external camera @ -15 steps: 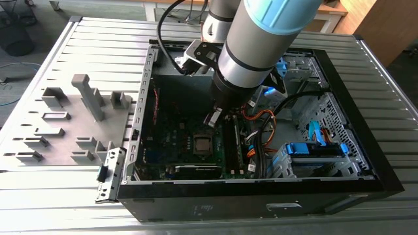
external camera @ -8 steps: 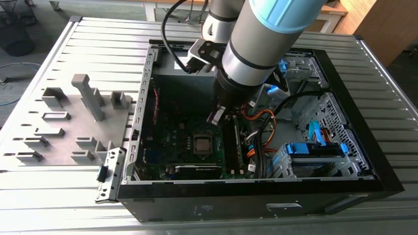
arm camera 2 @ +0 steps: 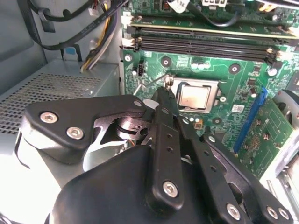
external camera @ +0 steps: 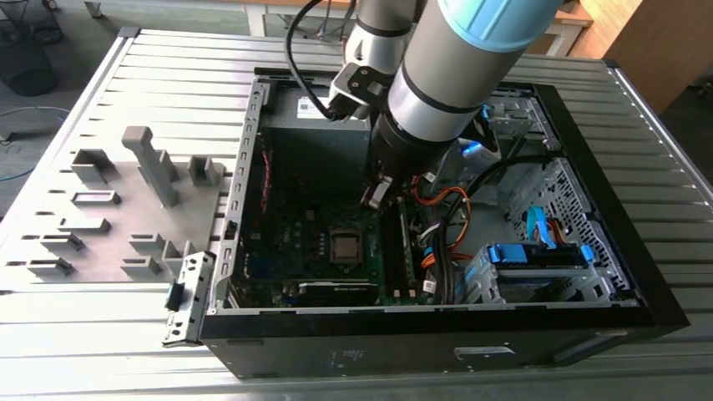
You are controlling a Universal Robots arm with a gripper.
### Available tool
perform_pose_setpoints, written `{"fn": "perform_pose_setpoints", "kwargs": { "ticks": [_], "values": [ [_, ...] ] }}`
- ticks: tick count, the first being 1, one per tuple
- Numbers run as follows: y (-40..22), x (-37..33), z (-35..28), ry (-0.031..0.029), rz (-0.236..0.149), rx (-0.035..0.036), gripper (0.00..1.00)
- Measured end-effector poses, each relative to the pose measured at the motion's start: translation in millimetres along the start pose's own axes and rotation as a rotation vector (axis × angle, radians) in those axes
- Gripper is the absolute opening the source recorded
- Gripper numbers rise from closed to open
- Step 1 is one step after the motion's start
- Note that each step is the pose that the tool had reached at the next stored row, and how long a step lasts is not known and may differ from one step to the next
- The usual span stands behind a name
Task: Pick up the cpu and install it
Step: 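Install the first cpu locking lever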
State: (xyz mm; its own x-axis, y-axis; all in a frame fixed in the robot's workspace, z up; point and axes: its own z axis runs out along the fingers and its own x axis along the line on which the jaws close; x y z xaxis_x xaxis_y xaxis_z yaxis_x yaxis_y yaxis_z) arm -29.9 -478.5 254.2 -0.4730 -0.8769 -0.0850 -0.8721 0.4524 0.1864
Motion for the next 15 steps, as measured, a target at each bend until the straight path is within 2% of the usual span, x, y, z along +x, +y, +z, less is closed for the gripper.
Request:
{"fn": "perform_pose_setpoints", "kwargs": {
  "ticks": [6,15],
  "values": [
    [-1.3,-7.1,0.6,-0.0001,0.000,0.0000,0.11],
    [1.2,-17.8,2.3,0.0001,0.000,0.0001,0.11]
  ]
}}
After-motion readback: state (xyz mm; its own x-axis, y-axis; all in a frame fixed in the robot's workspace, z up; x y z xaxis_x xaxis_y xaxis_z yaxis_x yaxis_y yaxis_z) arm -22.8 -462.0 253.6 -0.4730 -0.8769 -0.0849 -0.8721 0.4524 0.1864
